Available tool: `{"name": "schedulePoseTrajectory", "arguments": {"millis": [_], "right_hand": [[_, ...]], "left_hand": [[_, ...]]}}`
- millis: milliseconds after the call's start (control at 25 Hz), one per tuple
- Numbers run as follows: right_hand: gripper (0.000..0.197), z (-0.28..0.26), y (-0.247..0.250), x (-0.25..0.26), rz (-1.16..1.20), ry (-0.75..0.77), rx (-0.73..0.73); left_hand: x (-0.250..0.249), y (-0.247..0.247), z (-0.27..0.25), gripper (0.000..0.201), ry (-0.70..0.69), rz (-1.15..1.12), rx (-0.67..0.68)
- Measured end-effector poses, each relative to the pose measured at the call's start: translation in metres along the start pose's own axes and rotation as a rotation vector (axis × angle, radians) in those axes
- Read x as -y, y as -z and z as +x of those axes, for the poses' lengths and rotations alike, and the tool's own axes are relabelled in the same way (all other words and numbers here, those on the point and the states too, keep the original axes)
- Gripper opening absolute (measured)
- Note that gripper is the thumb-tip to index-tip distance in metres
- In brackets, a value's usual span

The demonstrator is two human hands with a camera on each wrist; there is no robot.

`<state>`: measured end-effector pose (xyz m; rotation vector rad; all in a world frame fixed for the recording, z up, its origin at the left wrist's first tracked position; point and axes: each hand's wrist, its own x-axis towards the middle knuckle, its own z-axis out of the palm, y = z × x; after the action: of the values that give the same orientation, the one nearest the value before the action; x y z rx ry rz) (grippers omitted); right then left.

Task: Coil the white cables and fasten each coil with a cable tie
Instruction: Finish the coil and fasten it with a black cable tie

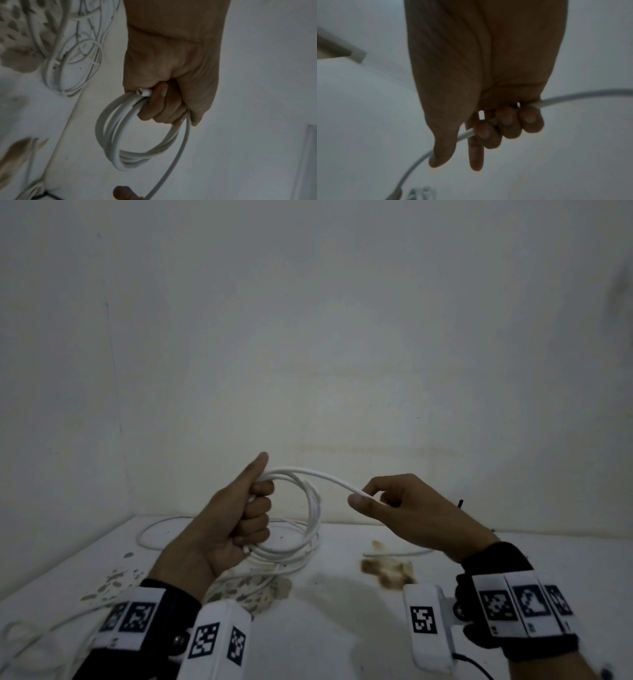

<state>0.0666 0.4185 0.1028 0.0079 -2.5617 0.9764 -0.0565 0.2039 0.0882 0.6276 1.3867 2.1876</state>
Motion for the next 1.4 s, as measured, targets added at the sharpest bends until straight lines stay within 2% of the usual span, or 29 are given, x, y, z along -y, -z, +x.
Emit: {"name": "schedulePoseTrajectory", "arguments": {"millis": [160, 240, 360, 480, 600, 680, 760, 840, 920, 960, 1000, 1040, 1200, 1280, 1360, 1400], "right_hand": [[0.039, 0.006, -0.033, 0.022, 0.289, 0.041, 0.094], [0.043, 0.008, -0.043, 0.031, 0.441, -0.009, 0.104], [0.038, 0.007, -0.041, 0.038, 0.639, -0.112, 0.148], [0.035, 0.007, -0.041, 0.039, 0.708, -0.196, 0.152], [0.030, 0.006, -0.037, 0.029, 0.605, -0.105, 0.149], [0.020, 0.003, -0.021, 0.016, 0.506, -0.034, 0.100], [0.014, 0.000, -0.007, 0.004, 0.424, -0.030, 0.041], [0.013, 0.001, -0.006, -0.005, 0.272, -0.034, -0.132], [0.013, 0.009, -0.017, -0.011, 0.088, -0.048, -0.384], [0.013, 0.012, -0.023, -0.010, 0.048, -0.050, -0.467], [0.012, 0.014, -0.029, -0.009, 0.070, -0.062, -0.487], [0.012, 0.017, -0.035, -0.010, 0.141, -0.084, -0.442], [0.025, 0.013, -0.048, 0.003, 0.517, -0.232, -0.058], [0.039, 0.010, -0.051, 0.013, 0.726, -0.311, 0.092], [0.056, 0.011, -0.053, 0.019, 0.855, -0.373, 0.151], [0.058, 0.012, -0.054, 0.022, 0.854, -0.377, 0.154]], "left_hand": [[0.005, -0.006, 0.000, 0.044, 0.023, -0.055, 0.025], [0.009, -0.010, -0.001, 0.043, 0.031, -0.063, 0.031], [0.006, -0.010, 0.001, 0.045, 0.036, -0.040, 0.017], [0.008, -0.010, 0.002, 0.046, 0.046, 0.000, -0.015], [0.007, -0.008, 0.000, 0.047, 0.056, 0.012, 0.002], [0.002, -0.004, -0.002, 0.045, 0.061, -0.023, 0.026], [-0.001, -0.003, -0.002, 0.044, 0.078, -0.079, 0.050], [0.001, -0.006, -0.001, 0.044, 0.101, -0.114, 0.075], [0.008, -0.014, 0.000, 0.044, 0.112, -0.111, 0.080], [0.013, -0.020, 0.000, 0.044, 0.109, -0.101, 0.077], [0.016, -0.025, 0.000, 0.045, 0.103, -0.088, 0.070], [0.019, -0.028, 0.000, 0.047, 0.093, -0.076, 0.055], [0.022, -0.032, 0.002, 0.051, 0.038, -0.048, -0.046], [0.022, -0.028, 0.004, 0.050, 0.010, -0.031, -0.117], [0.023, -0.024, 0.005, 0.050, -0.014, -0.004, -0.182], [0.024, -0.022, 0.005, 0.049, -0.027, 0.006, -0.212]]}}
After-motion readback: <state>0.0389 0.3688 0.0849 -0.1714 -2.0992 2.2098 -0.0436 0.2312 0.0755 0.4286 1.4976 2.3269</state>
